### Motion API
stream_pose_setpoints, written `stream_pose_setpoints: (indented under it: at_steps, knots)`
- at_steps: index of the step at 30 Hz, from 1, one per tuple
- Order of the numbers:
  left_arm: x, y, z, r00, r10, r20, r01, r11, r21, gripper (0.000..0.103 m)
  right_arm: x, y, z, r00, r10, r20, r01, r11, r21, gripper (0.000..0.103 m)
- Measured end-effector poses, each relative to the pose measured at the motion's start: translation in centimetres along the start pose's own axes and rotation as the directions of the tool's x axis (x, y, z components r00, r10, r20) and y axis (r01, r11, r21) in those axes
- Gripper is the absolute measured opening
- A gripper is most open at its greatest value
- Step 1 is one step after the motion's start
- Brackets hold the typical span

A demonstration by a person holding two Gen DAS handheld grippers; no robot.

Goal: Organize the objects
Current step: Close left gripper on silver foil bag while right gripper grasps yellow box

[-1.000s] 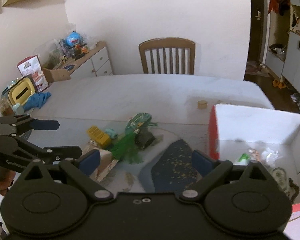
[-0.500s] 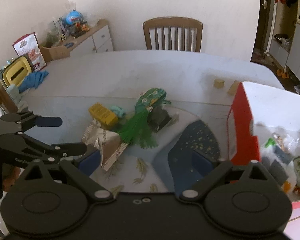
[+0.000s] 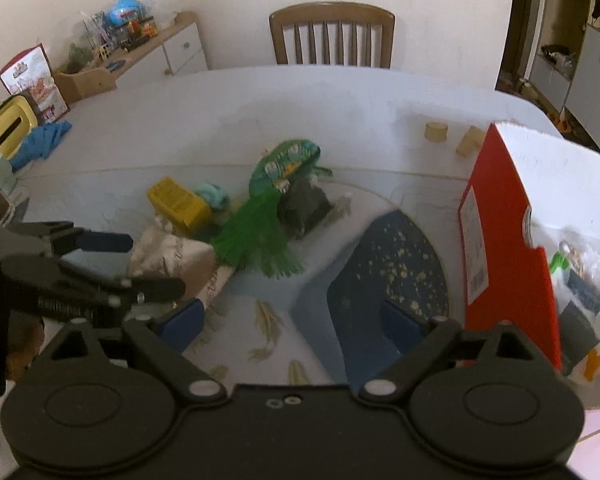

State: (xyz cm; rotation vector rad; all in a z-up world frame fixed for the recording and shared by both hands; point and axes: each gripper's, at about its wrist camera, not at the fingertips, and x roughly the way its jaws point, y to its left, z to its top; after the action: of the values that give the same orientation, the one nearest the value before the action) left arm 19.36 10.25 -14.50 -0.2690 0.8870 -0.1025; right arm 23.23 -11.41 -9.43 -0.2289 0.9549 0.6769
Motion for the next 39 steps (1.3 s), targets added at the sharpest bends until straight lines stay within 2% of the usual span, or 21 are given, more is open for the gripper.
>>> stream_pose_setpoints:
  at_steps: [5,9,11,15,22,24,33,39]
  knots:
    - [0.7,0.0,0.5,1.0,-0.027,-0.008,0.027,1.0,-0.015,0.101,0.6,-0.5,-0.1,1.0,-0.005,-0.012,0.005,1.0,0.008,0.094]
    - [1.2,0.1,0.7,0.999,-0.033,-0.01,0.033,0.999,-0.021,0.089,1.0,-0.8,-0.1,1.0,-0.006,-0.02,0.006,1.0,0.012,0.094]
    - [1.3,0.1,0.7,0.999,-0.036,-0.007,0.035,0.999,-0.022,0.088,1.1,-0.9,0.1,1.0,-0.006,-0.018,0.006,1.0,0.013,0.093]
    - [1.3,-0.1,0.7,0.999,-0.037,-0.004,0.037,0.999,0.0,0.074,1.2,-1.3,0.9,1.0,-0.009,0.001,0.009,1.0,0.025,0.093]
    - [0.9,-0.1,0.3,0.999,-0.048,0.01,0.048,0.999,-0.019,0.067,1.8,-0.5,3.1,1.0,0.007,0.028,-0.007,1.0,-0.011,0.092]
    - [0.7,0.2,0.2,0.998,-0.057,0.009,0.058,0.998,-0.035,0.063,2.0,0.0,3.6,0.999,0.016,0.03,-0.016,1.0,-0.024,0.092]
    - [-2.1,2.6,-1.2,0.996,-0.084,0.012,0.085,0.99,-0.115,0.059,2.7,1.5,4.9,0.999,0.044,0.027,-0.042,0.996,-0.075,0.091]
    - [-5.0,4.2,-2.7,0.999,-0.045,0.026,0.047,0.994,-0.097,0.059,3.4,2.9,5.0,0.997,0.082,0.004,-0.081,0.99,-0.119,0.091]
